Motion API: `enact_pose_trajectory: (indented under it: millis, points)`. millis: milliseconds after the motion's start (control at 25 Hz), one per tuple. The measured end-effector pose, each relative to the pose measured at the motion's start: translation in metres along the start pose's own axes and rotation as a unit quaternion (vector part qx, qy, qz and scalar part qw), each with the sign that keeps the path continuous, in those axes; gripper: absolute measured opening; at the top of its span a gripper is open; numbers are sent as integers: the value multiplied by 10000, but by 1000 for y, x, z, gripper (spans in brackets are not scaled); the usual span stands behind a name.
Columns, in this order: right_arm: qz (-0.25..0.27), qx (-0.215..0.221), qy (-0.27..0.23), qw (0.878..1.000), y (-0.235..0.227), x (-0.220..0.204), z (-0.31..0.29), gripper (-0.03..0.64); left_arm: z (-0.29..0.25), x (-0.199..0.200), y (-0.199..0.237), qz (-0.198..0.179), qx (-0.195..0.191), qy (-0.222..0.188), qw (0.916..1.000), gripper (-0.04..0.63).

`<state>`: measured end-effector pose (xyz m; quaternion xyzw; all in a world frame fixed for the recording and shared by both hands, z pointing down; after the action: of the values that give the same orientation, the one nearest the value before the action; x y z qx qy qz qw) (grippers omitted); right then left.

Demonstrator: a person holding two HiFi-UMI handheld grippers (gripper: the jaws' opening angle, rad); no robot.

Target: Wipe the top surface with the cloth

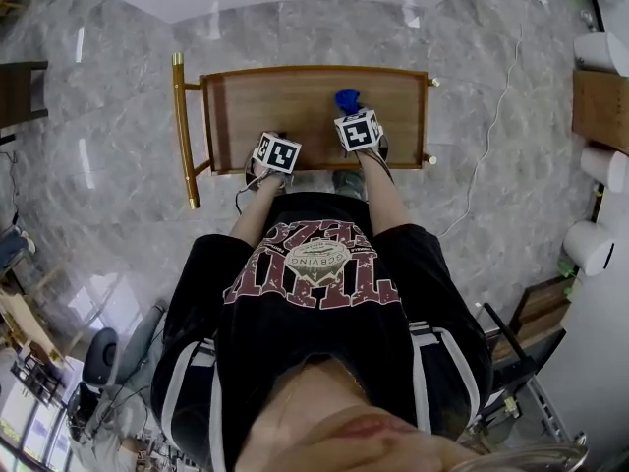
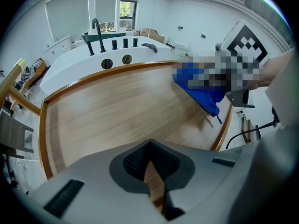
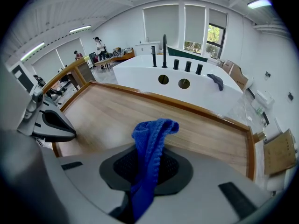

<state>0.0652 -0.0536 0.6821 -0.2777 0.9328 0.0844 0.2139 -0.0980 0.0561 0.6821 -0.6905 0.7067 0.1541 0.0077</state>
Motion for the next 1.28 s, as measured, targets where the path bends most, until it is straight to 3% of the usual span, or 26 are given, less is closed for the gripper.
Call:
enact_pose_trajectory:
  millis: [640, 1280]
  points:
    - [586, 102, -71, 9982, 46, 39, -15, 64, 17, -31, 43, 489, 104, -64, 9987, 49]
    - [1026, 267, -196, 9942, 98, 78, -34, 64, 26, -47, 76, 689, 99, -119, 9975, 49]
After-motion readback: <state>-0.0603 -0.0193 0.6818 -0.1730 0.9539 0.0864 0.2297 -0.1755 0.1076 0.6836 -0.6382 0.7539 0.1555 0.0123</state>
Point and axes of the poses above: the fingertips, and each gripper's own axes: z backward along the fingers, y to its left, x out of its top, the point moved 6 cm from there along z, backward along the fingers, and after that the axes turned 14 degrees about z, right-handed, at the moved point
